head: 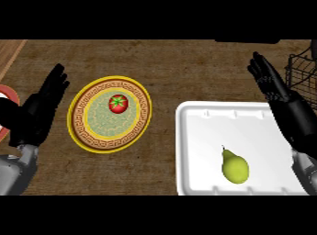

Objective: Pick the pear from the tray and place it in the tiered basket

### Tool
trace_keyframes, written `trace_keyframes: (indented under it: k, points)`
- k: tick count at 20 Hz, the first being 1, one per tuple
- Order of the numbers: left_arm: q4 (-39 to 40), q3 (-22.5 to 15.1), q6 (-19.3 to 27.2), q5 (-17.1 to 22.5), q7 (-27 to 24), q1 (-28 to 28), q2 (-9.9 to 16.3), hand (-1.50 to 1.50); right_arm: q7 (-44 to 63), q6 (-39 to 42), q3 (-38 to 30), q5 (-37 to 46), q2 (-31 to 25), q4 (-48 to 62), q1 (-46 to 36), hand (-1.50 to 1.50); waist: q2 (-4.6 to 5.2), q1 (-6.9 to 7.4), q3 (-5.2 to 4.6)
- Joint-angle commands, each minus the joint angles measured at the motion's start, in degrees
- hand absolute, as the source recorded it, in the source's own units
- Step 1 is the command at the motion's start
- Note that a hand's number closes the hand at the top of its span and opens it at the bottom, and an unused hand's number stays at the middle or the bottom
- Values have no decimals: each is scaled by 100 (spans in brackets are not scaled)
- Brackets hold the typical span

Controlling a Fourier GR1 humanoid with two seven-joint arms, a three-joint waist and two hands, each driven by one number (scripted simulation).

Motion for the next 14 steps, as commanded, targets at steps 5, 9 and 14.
trace_keyframes:
  k: [5, 9, 14]
  points:
    - [482, -355, 573, -561, -408, 1080, -519, 0, 1823, -399, -315, 766, -650, 762, -731, 150, -10, -107, 42]
    - [679, -303, 577, -343, -396, 1415, -637, 0, 2587, -2018, -1300, 1343, -837, 1656, 20, -150, -3, -487, 27]
    - [676, -404, 638, -555, -829, 1793, -879, 0, 3336, -2921, -792, 2063, -302, -147, 884, -150, -62, -319, 56]
